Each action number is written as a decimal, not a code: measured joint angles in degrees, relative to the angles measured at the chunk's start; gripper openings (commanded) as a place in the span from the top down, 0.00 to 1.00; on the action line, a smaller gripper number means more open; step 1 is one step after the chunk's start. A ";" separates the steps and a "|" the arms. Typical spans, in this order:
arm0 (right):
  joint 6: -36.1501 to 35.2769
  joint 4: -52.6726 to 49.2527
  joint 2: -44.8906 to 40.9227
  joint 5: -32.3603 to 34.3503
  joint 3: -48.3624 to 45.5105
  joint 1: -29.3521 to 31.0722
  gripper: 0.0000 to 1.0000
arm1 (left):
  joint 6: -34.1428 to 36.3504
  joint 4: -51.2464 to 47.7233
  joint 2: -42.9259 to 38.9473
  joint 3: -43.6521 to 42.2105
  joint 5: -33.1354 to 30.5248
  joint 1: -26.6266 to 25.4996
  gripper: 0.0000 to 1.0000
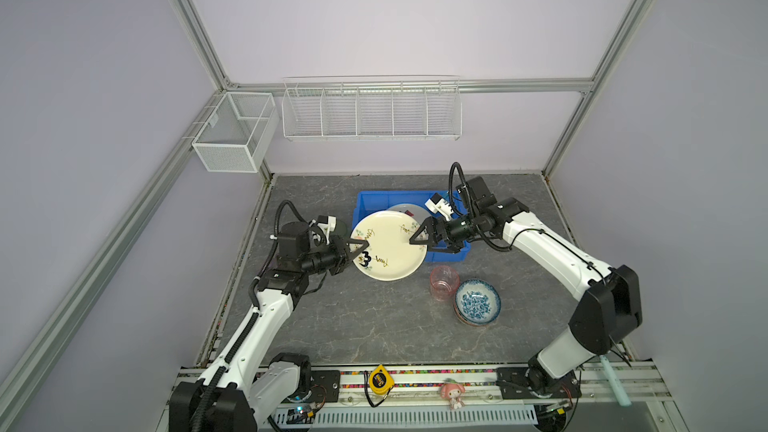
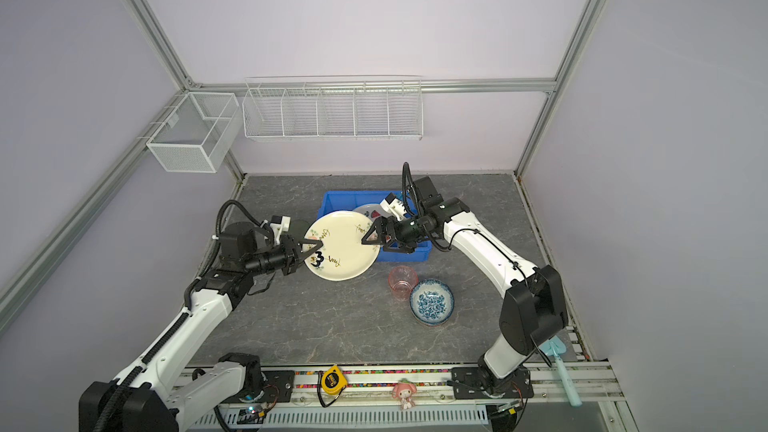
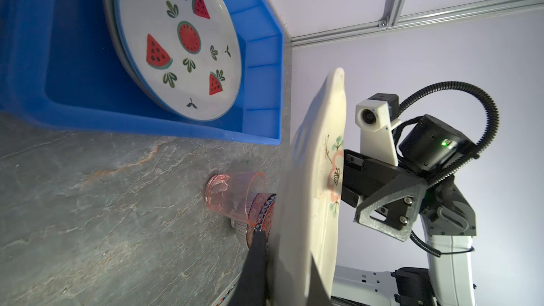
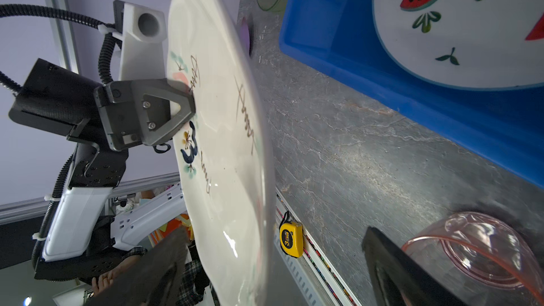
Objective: Place the mixed dishes into the plastic bin
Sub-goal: 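Carry the cream plate over the blue bin with both grippers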
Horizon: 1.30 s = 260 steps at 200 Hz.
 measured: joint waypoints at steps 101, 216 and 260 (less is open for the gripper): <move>8.44 13.86 -0.04 -1.07 -2.27 -0.48 0.42 | 0.20 4.59 4.55 1.25 -0.85 -0.46 1.00; 10.08 16.94 0.37 -0.28 -2.56 -2.27 0.72 | -0.04 8.87 10.29 3.65 -0.37 -1.42 1.00; 10.38 17.29 1.07 -0.07 -2.91 -2.97 0.83 | 0.00 9.46 12.07 4.26 0.07 -1.42 1.00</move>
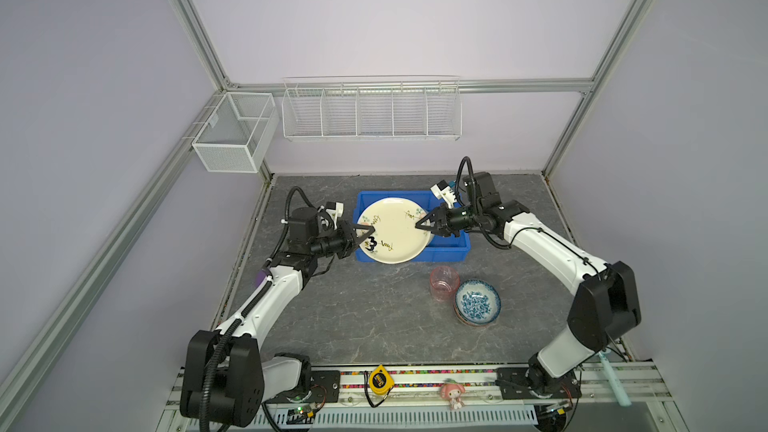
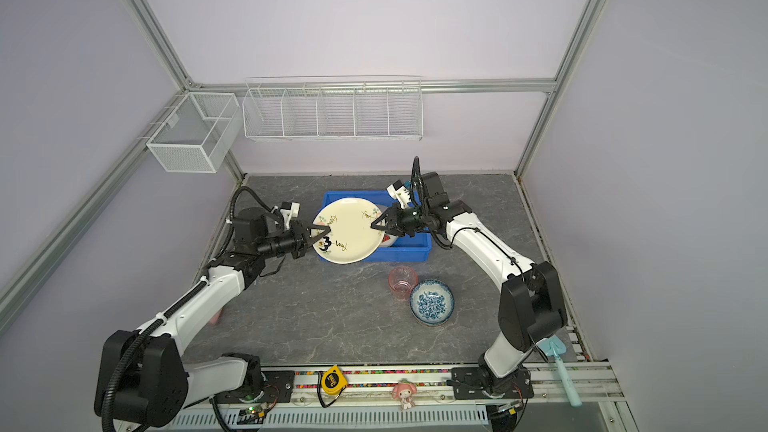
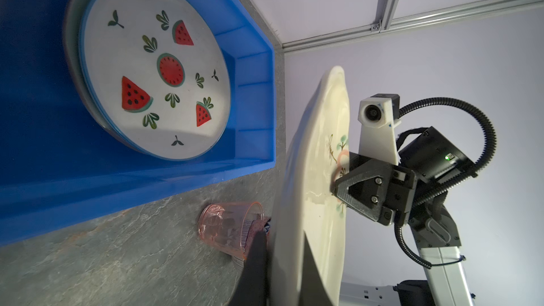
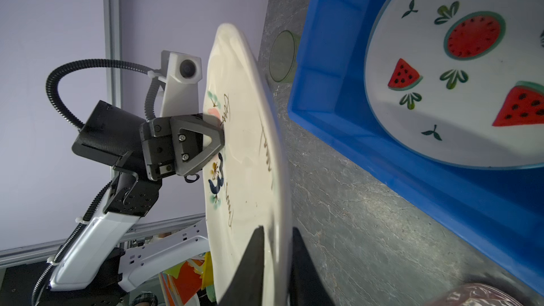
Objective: Place the mixed dishes into the plastic bin
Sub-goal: 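Carry the cream plate over the blue bin with both grippers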
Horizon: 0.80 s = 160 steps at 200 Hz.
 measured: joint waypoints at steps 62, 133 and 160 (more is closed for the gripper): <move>2.16 1.46 1.38 -0.33 -0.15 -0.68 0.93 | 1.09 0.66 0.94 0.13 -0.33 -0.11 0.83; 2.19 2.32 1.60 -0.44 -0.57 -0.94 0.93 | 2.12 0.22 1.84 1.49 -0.26 -0.50 0.50; 2.23 2.29 1.60 -0.17 -0.61 -1.64 0.93 | 2.43 -0.15 1.84 1.77 -0.17 -0.52 0.25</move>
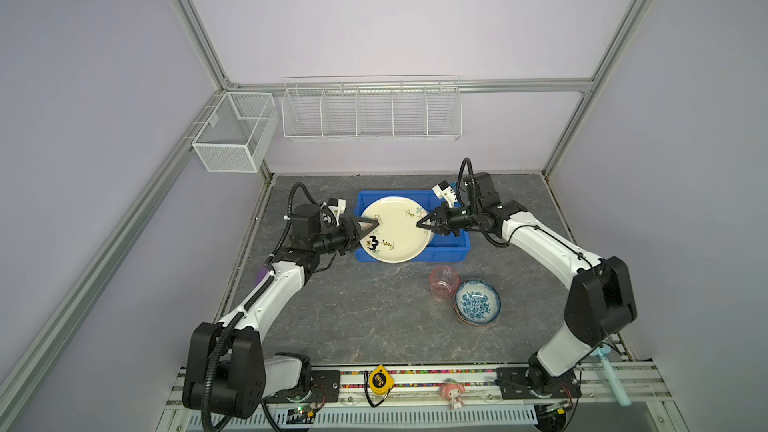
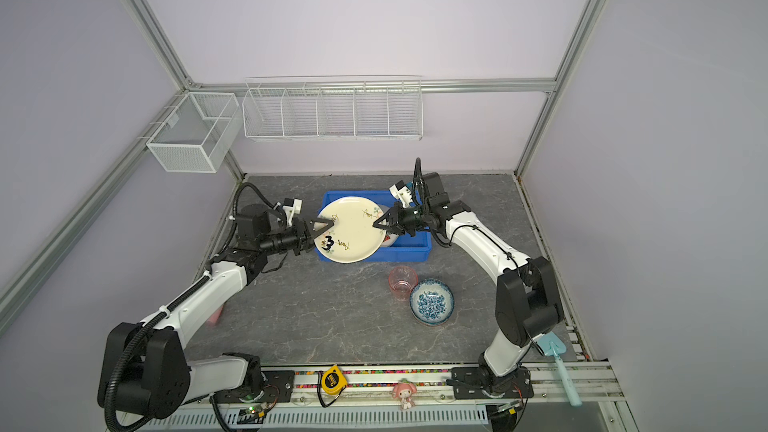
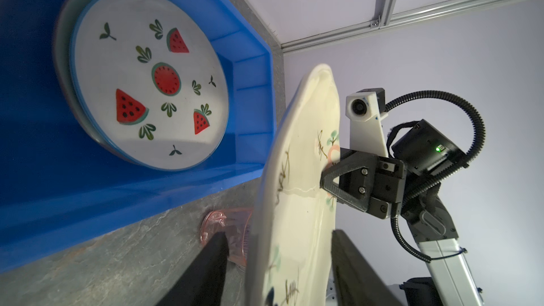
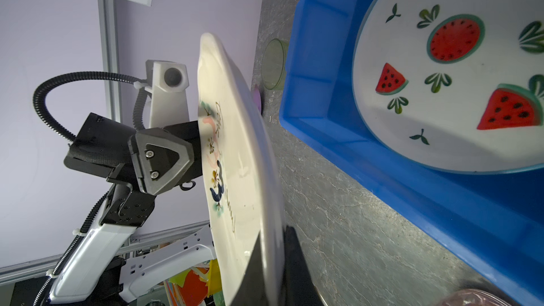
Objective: Place the mixed dishes into the plastic bin
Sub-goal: 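Carry the cream plate over the blue bin with both grippers, then lower the cream plate onto the watermelon plate with the right gripper while left releases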
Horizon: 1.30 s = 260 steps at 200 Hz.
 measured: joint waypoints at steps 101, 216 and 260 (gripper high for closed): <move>-3.06 -5.25 3.34 1.79 3.13 -5.27 0.93 | 8.26 -15.04 -5.03 6.67 -4.22 5.95 0.03; -5.62 -7.30 26.16 5.70 20.37 -6.47 0.93 | 10.01 -19.37 -7.37 6.78 -4.35 8.48 0.03; -4.66 -6.36 29.31 5.73 22.21 -6.45 0.93 | 9.62 -19.32 -7.37 6.34 -4.35 8.48 0.03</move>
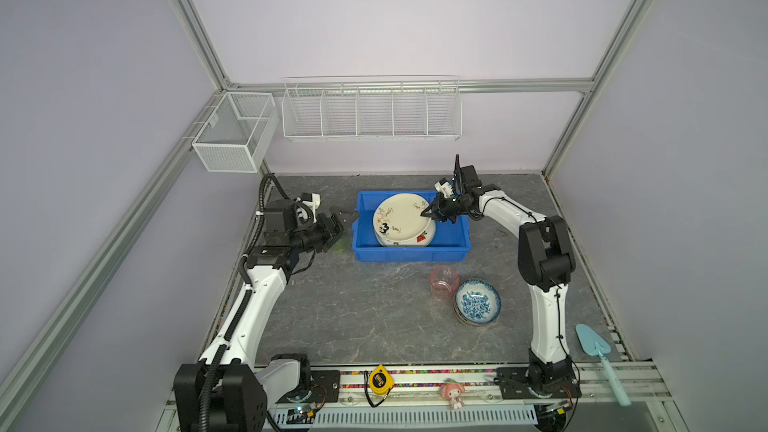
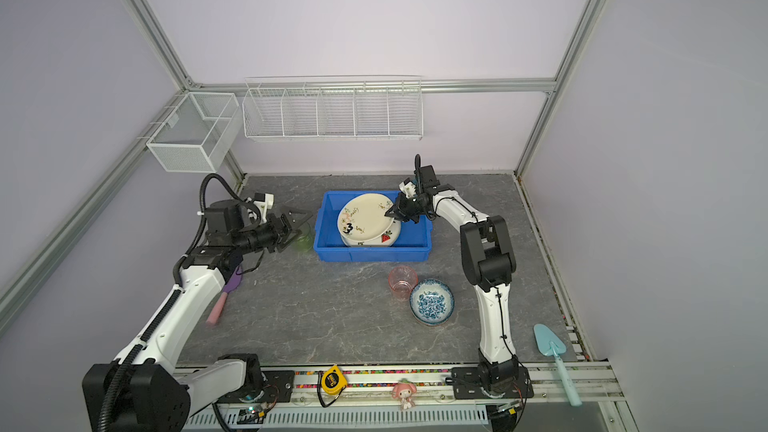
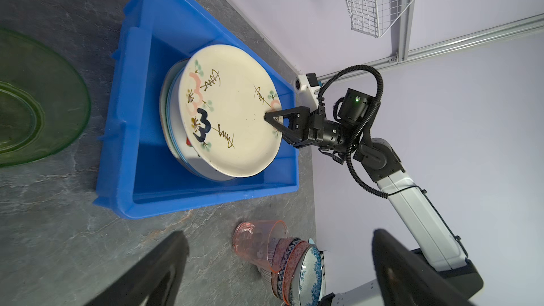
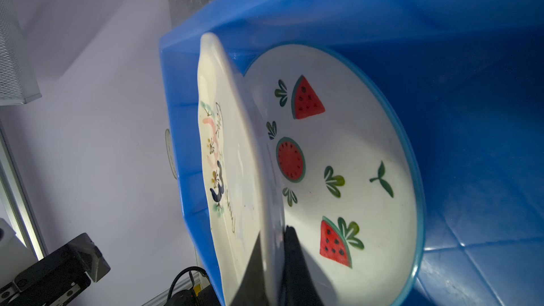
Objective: Place the mixed dishes into the plastic bin
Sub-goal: 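Lower the cream plate onto the watermelon plate with the right gripper while left releases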
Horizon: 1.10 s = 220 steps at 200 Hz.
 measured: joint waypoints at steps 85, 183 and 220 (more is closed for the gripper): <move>-0.09 0.13 1.18 0.42 -0.07 -0.09 0.87 | -0.22 0.04 -0.11 -1.01 -0.02 0.00 0.03; -0.50 1.92 1.25 0.68 -0.55 -1.38 0.72 | -0.22 0.46 -0.76 -2.86 -0.24 0.00 0.03; -1.70 1.60 1.36 1.86 -0.90 -1.42 0.66 | -0.22 0.48 -0.76 -2.89 -0.26 0.00 0.03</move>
